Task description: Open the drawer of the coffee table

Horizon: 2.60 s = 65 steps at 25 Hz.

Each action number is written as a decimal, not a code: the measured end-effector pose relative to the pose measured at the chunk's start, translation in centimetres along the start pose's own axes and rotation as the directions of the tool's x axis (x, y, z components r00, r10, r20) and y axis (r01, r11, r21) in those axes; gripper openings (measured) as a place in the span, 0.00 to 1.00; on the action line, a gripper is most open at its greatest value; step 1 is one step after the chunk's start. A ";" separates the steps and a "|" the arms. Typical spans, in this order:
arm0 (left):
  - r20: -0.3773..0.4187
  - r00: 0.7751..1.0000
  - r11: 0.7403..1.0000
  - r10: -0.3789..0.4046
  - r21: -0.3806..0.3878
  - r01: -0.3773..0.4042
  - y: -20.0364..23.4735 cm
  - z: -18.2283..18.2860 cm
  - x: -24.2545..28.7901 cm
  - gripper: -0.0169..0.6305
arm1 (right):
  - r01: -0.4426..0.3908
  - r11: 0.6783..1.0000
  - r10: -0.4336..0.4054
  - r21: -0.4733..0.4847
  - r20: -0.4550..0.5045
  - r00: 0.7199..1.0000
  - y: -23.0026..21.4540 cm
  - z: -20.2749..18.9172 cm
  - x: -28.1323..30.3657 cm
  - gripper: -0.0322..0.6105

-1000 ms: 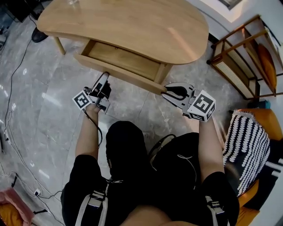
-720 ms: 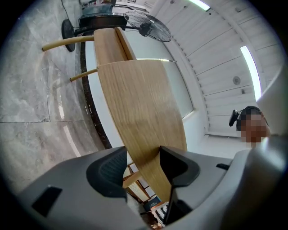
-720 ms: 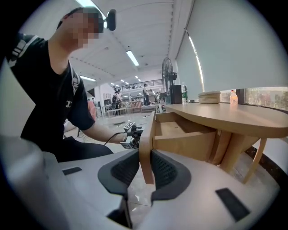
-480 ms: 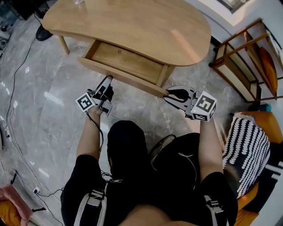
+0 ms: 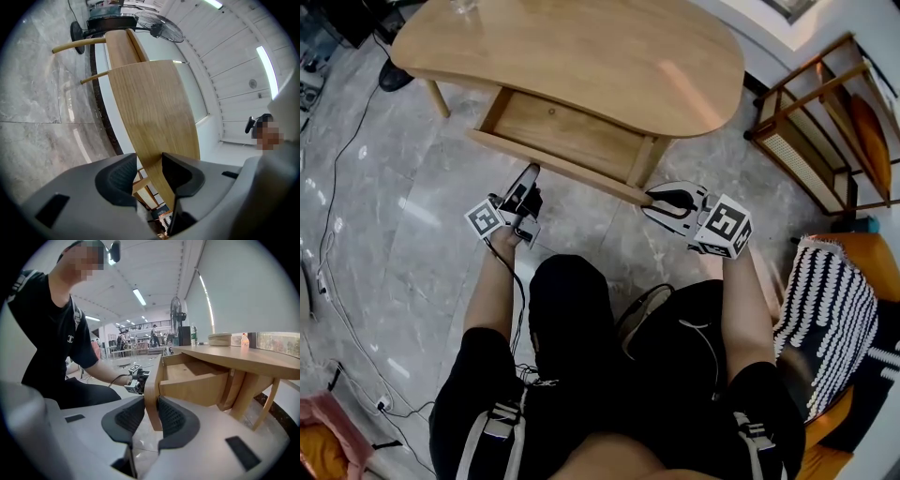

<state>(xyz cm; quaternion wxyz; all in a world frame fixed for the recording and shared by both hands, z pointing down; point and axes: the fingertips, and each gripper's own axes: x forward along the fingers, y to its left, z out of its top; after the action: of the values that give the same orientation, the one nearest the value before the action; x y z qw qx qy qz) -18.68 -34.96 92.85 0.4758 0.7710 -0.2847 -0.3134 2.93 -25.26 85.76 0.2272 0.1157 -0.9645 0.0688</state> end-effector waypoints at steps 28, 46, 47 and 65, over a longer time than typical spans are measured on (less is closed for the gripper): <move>0.304 0.824 0.294 0.477 0.829 -0.476 -16.7 6.3 -1.6 0.06 | 0.458 0.869 -0.495 0.188 0.351 0.795 -7.9 10.2 -5.9 0.07; 0.323 0.786 0.177 0.528 0.863 -0.474 -70.3 21.3 12.9 0.06 | 0.632 0.700 -0.713 0.333 0.275 0.644 -1.3 59.3 -30.4 0.07; 0.322 0.784 0.182 0.531 0.860 -0.477 -72.7 21.4 13.0 0.06 | 0.630 0.701 -0.712 0.334 0.279 0.644 -0.4 61.1 -31.5 0.07; 0.319 0.832 0.130 0.453 0.900 -0.415 -85.8 20.1 14.9 0.06 | 0.683 0.671 -0.733 0.288 0.394 0.554 5.0 71.6 -38.4 0.07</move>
<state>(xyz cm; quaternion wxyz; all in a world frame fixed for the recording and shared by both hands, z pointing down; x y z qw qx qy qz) -12.19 -24.08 4.38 -0.0046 0.7841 -0.6150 0.0831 4.85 -26.29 4.41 -0.0163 0.5184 -0.8549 -0.0103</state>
